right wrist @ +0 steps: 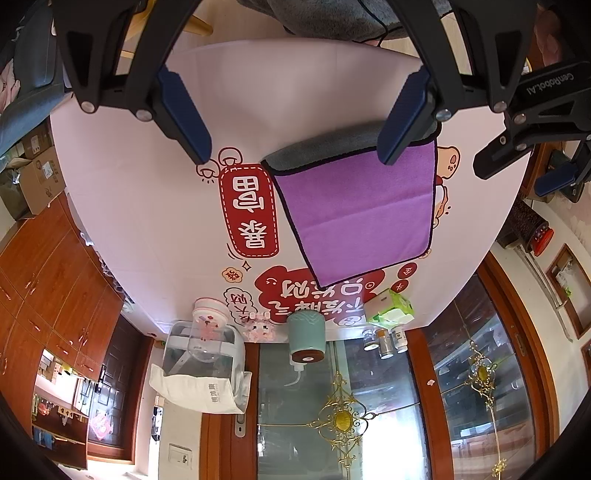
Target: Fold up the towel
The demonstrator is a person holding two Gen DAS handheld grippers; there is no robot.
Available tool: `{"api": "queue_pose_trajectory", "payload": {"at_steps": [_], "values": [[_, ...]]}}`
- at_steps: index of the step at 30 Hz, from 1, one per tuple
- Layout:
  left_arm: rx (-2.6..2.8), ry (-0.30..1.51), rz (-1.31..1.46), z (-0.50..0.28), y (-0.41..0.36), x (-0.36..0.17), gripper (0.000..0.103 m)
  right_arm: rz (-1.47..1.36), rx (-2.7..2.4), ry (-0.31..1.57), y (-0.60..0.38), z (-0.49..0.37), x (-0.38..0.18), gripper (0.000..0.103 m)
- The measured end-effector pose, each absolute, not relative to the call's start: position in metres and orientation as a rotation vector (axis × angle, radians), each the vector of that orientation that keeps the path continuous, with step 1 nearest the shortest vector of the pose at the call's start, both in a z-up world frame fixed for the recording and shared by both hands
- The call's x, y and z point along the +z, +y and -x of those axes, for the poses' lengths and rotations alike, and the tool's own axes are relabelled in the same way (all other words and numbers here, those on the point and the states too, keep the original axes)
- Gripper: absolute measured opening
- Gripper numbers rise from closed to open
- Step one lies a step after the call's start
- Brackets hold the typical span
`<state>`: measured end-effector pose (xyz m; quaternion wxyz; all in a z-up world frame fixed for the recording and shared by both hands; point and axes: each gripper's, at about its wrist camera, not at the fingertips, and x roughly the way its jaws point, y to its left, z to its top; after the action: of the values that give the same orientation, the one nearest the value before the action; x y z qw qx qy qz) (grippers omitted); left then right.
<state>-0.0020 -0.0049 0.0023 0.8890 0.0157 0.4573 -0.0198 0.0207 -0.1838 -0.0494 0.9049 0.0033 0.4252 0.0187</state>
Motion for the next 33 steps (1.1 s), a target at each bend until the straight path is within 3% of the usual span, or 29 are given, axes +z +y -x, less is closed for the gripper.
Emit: {"api": "queue_pose_trajectory", "payload": {"at_steps": [33], "values": [[-0.036, 0.953, -0.017, 0.007, 0.000, 0.000, 0.102, -0.006, 0.041, 0.881, -0.181, -0.020, -0.057, 0.092]]}}
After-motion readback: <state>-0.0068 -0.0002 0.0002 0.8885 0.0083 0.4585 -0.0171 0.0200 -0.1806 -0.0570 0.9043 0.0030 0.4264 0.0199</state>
